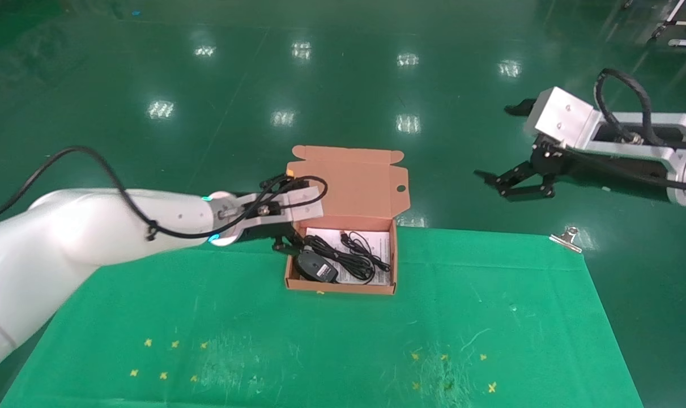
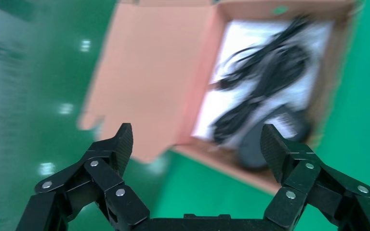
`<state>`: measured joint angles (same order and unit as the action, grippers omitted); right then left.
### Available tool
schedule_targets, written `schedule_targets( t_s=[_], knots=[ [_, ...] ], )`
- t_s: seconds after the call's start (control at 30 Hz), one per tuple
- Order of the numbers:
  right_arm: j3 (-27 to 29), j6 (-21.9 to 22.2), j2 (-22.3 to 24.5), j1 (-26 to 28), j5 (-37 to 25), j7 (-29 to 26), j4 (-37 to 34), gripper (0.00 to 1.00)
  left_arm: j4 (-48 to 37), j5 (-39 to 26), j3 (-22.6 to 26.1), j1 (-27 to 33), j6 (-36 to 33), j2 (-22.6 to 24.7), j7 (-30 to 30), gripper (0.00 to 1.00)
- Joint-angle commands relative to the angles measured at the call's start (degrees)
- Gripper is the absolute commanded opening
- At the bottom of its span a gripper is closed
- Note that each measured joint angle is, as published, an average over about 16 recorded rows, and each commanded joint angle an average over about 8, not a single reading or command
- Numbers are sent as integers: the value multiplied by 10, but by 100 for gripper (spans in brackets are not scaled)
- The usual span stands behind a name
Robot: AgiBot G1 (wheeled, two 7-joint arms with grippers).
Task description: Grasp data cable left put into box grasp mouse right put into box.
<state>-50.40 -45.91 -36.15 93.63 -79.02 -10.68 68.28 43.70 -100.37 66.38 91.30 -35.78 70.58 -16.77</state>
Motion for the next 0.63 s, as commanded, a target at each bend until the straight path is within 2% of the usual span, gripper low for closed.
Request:
schedule_targets(
  t_s=[0.03, 0.53, 0.63],
  knots=[
    [15, -17, 0, -14, 16, 0, 2, 100, 13, 25, -21, -13, -21, -15, 3, 100],
    [134, -155, 4, -125, 144, 0, 21, 100, 115, 225, -194, -114, -192, -137, 23, 100],
    [145, -168, 5, -136, 157, 0, 22, 100, 125, 245, -211, -125, -209, -149, 25, 100]
  ],
)
